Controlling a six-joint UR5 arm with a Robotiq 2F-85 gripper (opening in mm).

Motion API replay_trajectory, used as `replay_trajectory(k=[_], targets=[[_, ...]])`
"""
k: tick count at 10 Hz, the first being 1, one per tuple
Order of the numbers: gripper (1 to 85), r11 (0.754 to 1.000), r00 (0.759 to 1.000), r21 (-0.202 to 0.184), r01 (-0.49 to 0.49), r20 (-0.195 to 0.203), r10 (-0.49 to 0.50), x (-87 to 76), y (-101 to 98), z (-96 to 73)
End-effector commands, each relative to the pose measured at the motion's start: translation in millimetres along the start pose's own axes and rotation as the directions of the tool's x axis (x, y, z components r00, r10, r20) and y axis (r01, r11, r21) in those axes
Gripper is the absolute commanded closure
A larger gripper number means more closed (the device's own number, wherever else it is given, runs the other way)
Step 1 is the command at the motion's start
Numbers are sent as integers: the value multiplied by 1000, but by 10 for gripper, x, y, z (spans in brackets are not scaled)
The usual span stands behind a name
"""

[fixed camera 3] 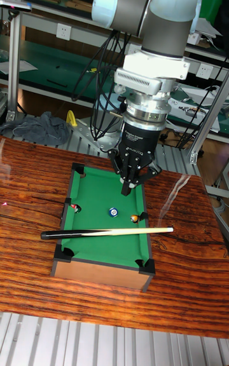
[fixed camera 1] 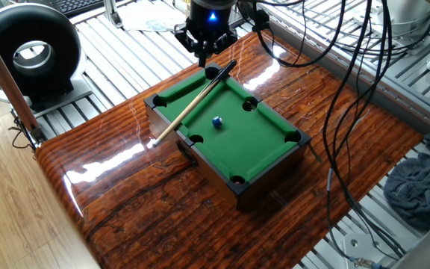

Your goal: Hit the pool ball

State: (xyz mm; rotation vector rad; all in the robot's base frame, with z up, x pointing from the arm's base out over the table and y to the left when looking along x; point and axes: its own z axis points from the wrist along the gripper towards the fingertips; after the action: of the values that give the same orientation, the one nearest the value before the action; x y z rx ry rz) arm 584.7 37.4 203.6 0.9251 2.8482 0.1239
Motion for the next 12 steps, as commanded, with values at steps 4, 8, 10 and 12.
replay_trajectory(k=[4,8,10,12], targets=[[843,996,995,3,94,35,-94,-82,13,-38],[843,995,995,3,100,31,-100,-59,19,-55],[843,996,996,7,86,21,-86,-35,6,-55],[843,999,999,11,44,-2,-44,27,-10,-54]])
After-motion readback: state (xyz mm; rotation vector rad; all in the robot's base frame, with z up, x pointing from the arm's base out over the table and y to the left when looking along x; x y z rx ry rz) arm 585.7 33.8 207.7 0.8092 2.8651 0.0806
